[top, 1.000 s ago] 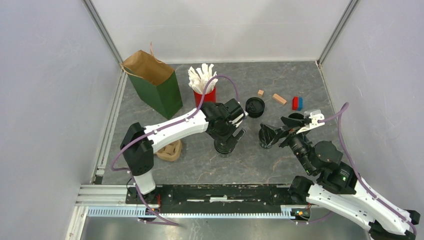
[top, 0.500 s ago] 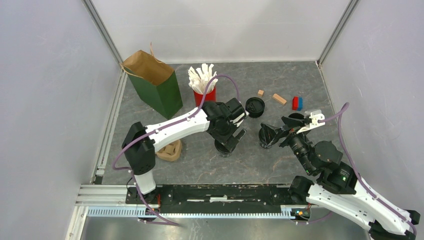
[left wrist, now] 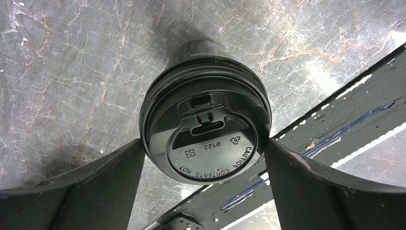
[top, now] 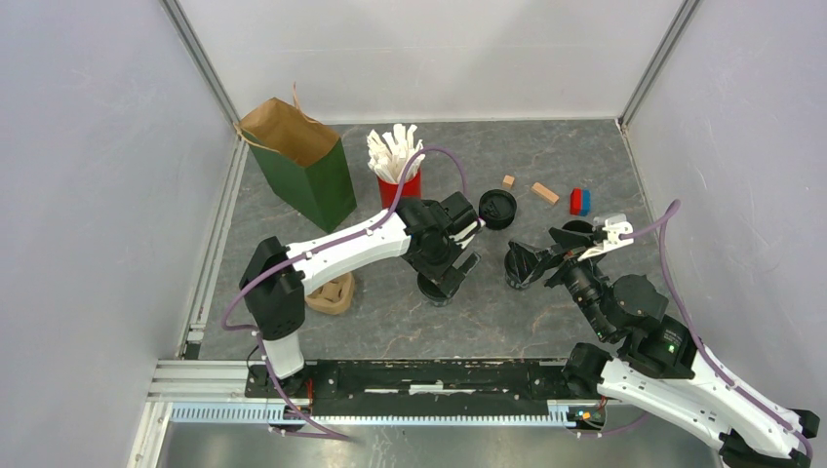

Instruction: Pack the takeout coffee

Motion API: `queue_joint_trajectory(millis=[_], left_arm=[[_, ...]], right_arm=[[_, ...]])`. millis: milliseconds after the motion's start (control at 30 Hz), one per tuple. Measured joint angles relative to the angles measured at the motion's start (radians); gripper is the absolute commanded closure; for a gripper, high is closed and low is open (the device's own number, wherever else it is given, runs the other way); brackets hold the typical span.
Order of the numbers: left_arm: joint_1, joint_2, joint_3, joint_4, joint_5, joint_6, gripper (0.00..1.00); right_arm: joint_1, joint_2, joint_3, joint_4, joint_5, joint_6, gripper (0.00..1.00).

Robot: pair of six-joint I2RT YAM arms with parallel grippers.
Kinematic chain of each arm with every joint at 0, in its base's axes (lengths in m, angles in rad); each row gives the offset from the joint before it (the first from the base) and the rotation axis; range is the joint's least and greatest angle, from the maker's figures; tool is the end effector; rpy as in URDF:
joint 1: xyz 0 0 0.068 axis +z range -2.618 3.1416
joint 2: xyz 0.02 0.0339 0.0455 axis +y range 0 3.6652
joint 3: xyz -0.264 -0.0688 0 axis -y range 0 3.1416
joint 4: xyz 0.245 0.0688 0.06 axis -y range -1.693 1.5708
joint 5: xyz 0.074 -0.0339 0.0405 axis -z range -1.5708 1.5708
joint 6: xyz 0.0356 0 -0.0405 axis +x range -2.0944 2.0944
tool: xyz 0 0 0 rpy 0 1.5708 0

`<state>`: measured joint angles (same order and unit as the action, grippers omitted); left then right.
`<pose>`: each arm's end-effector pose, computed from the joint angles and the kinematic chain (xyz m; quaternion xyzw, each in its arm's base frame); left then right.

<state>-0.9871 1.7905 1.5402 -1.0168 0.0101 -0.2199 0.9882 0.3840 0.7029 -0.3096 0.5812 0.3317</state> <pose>0.1995 -0.3027 0.2640 0.3707 0.9164 -0.0900 0.1217 0.0674 0.0667 0.3472 -0.0247 0.7039 0.2579 0.6613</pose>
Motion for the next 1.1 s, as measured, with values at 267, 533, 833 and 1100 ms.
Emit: queue_joint_trajectory(millis=[267,533,833,1100], left_arm=[[0.000,0.000,0.000,0.000,0.001,0.000,0.00],[0.000,0.000,0.000,0.002,0.003,0.000,0.00],[0.000,-0.005,-0.010,0.024,0.003,0.000,0.00],[0.000,-0.030,-0.031,0.059,0.003,0.000,0.00]], right_arm=[[0.000,0.000,-0.001,0.000,0.000,0.000,0.02],[0.000,0.003,-0.103,0.019,-0.023,0.059,0.02],[0.000,0.032,-0.145,0.016,-0.007,0.092,0.07],[0.000,0.105,-0.151,0.017,-0.004,0.109,0.13]])
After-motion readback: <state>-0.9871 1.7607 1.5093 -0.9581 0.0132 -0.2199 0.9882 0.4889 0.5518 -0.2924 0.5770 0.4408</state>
